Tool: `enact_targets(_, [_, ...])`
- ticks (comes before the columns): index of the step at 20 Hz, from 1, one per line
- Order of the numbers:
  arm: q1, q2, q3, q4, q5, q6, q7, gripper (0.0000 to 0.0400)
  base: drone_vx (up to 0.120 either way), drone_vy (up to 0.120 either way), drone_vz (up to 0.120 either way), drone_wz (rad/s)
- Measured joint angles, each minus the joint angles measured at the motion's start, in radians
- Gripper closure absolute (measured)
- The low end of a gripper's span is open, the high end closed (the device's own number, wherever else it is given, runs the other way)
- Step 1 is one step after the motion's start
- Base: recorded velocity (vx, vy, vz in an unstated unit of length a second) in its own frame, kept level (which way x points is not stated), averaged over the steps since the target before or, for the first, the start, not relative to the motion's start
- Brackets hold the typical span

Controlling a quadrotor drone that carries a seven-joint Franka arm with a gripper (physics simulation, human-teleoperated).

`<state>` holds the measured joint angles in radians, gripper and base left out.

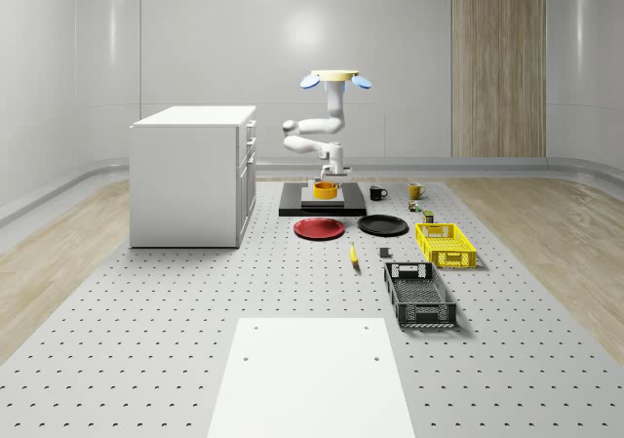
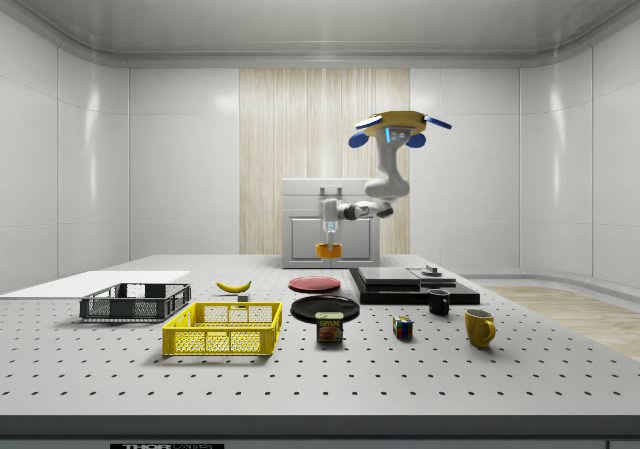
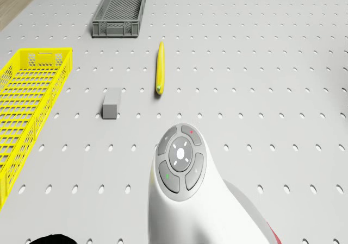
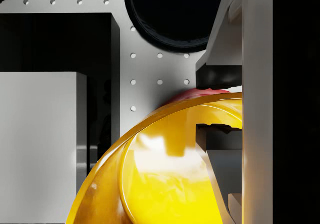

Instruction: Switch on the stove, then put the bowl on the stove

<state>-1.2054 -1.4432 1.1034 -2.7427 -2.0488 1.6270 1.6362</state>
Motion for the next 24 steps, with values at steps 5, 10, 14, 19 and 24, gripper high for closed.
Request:
enact_targets(5, [0.0,0.0,0.0,0.0,0.0,0.0,0.0,0.03,-0.12,-0.08,-0.016,0.0])
enact_targets(10, [0.0,0.001,0.0,0.0,0.0,-0.001,0.0,0.03,-0.12,0.0,0.0,0.0])
enact_targets(14, [0.001,0.001,0.0,0.0,-0.001,-0.001,0.0,0.03,-0.12,-0.03,0.0,0.0])
enact_targets(19, [0.001,0.001,0.0,0.0,-0.001,-0.001,-0.001,0.03,-0.12,0.024,0.0,0.0])
enact_targets(24, [0.001,0.002,0.0,0.0,-0.001,-0.002,-0.001,0.03,-0.12,0.0,0.0,0.0])
